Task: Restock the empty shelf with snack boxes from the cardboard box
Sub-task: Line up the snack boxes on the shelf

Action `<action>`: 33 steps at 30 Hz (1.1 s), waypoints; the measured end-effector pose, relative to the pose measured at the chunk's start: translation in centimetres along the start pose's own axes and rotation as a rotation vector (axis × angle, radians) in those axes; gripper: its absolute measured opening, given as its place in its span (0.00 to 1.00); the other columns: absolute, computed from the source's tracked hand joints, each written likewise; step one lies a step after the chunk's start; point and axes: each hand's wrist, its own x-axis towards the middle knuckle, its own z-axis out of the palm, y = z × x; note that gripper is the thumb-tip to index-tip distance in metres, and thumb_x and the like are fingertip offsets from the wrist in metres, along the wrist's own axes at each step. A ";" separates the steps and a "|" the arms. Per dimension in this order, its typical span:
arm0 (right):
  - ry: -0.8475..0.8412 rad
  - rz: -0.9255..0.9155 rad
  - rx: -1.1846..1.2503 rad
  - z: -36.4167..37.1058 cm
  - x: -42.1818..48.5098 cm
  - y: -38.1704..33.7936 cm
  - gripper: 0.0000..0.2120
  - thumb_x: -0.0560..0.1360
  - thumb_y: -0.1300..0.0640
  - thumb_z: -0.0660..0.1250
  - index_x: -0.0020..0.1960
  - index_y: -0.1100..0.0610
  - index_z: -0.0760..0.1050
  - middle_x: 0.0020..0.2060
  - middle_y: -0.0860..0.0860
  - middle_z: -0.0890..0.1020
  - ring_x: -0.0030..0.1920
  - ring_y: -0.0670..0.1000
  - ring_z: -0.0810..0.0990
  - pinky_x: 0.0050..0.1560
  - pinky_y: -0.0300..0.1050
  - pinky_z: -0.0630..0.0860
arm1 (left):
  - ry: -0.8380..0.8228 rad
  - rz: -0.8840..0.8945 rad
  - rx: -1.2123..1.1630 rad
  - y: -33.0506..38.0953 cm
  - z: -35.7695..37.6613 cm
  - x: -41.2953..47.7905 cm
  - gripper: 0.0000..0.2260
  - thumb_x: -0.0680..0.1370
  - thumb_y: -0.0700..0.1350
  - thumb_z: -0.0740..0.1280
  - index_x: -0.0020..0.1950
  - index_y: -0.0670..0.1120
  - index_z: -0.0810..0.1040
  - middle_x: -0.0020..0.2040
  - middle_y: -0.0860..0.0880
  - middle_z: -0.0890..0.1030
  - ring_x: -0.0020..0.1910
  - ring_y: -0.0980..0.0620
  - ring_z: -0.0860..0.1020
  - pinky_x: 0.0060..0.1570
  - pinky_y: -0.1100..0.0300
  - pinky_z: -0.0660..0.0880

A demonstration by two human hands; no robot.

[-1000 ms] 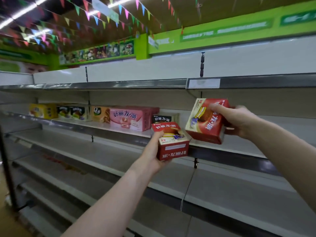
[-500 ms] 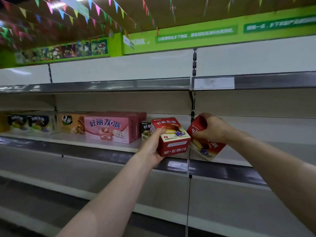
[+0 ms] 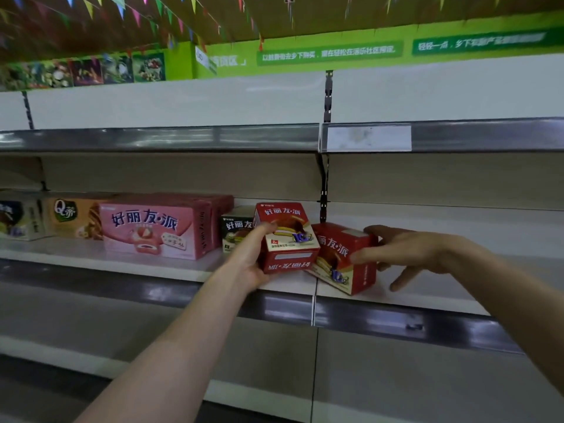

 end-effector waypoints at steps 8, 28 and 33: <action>0.171 -0.080 0.194 1.1 5.6 -1.7 0.24 0.71 0.57 0.75 0.61 0.55 0.66 0.46 0.52 0.79 0.44 0.50 0.82 0.40 0.45 0.82 | 0.016 0.156 -0.157 0.4 -2.4 2.0 0.14 0.73 0.46 0.69 0.57 0.43 0.79 0.50 0.40 0.84 0.50 0.43 0.81 0.57 0.43 0.76; 0.254 -0.166 0.131 1.2 17.1 -2.3 0.23 0.71 0.68 0.72 0.64 0.66 0.72 0.56 0.60 0.79 0.52 0.57 0.79 0.50 0.47 0.78 | 0.049 0.186 0.053 -0.3 -2.5 3.9 0.11 0.75 0.45 0.69 0.55 0.43 0.78 0.45 0.41 0.85 0.44 0.44 0.84 0.51 0.44 0.80; 0.346 -0.214 0.004 1.9 17.3 -2.0 0.21 0.69 0.62 0.74 0.60 0.64 0.75 0.57 0.62 0.77 0.57 0.61 0.78 0.59 0.55 0.76 | 0.022 0.175 0.176 -0.6 -2.0 4.2 0.12 0.74 0.44 0.70 0.56 0.43 0.77 0.44 0.41 0.85 0.42 0.45 0.84 0.50 0.47 0.80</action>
